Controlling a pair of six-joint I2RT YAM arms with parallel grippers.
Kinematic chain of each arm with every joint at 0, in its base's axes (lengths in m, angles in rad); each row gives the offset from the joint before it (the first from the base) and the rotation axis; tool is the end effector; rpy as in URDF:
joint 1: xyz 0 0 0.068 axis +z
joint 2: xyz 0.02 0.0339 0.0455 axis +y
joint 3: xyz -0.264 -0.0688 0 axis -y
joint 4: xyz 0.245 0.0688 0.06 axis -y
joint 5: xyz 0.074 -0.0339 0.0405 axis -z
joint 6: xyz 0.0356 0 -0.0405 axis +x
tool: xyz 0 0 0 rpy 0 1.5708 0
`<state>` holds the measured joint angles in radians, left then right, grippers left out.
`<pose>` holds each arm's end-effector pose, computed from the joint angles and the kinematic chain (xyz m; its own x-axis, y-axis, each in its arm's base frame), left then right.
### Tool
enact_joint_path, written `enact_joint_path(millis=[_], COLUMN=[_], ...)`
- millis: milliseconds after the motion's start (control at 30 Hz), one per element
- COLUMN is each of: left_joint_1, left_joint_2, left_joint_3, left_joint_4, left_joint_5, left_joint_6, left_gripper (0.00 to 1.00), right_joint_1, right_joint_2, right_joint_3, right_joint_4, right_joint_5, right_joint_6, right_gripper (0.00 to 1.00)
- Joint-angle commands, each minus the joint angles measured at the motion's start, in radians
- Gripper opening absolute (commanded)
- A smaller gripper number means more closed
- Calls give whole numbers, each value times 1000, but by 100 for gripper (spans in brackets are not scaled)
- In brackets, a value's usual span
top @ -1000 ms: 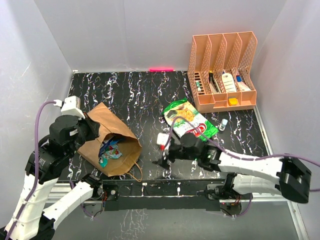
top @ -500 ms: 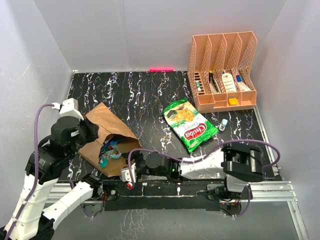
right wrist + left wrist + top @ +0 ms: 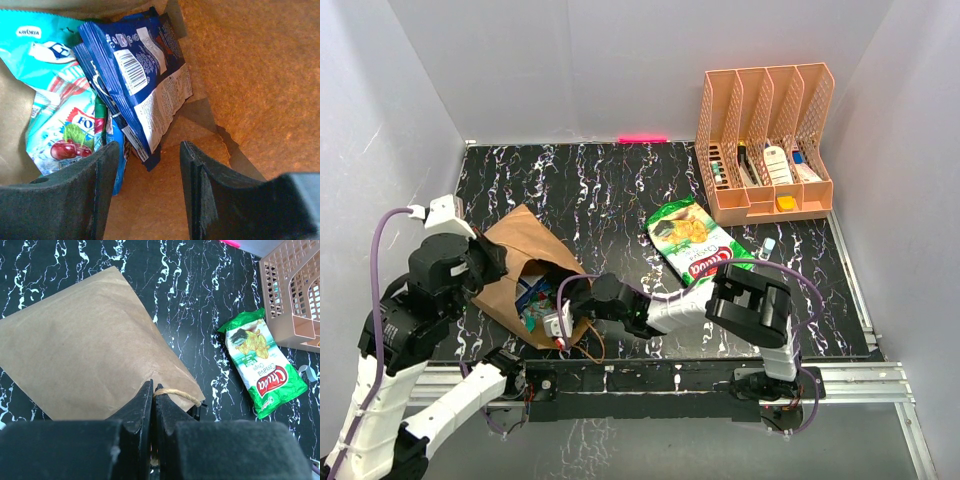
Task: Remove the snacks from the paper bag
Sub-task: Take out the snack from the paper bag.
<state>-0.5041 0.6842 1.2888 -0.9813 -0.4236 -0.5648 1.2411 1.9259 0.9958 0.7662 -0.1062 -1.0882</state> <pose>0.0788 -0.0267 0.4298 -0.3286 -0.3760 -0.8664 -0.0832 0.9253 -0.3700 0.1306 0.3932 0.1826 0.8388 -0.2692 -0.4732 -0.4991 -0.0333 -0.8659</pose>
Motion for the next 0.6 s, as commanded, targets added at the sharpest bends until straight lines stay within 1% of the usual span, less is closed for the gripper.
enact_joint_path(millis=[0, 67, 200, 300, 467, 567], left_joint_1=[-3, -4, -4, -4, -3, -3], left_joint_2=[20, 18, 17, 17, 24, 25], left_joint_3=[32, 29, 38, 43, 50, 52], left_joint_4=[-15, -18, -34, -38, -21, -18], left_joint_5=[-12, 2, -8, -5, 10, 10], left_joint_6=[12, 13, 16, 14, 20, 26], left_gripper=[0, 0, 0, 0, 0, 0], right_joint_1=[-27, -35, -48, -49, -58, -71], right_joint_2=[23, 44, 79, 110, 123, 106], right_joint_3=[84, 110, 152, 193, 198, 182], right_joint_4=[30, -4, -7, -64, -74, -107], right_joint_5=[-69, -72, -82, -92, -75, -97], right_joint_6=[-109, -141, -161, -193, -212, -209], right_gripper=[53, 52, 50, 49, 51, 53])
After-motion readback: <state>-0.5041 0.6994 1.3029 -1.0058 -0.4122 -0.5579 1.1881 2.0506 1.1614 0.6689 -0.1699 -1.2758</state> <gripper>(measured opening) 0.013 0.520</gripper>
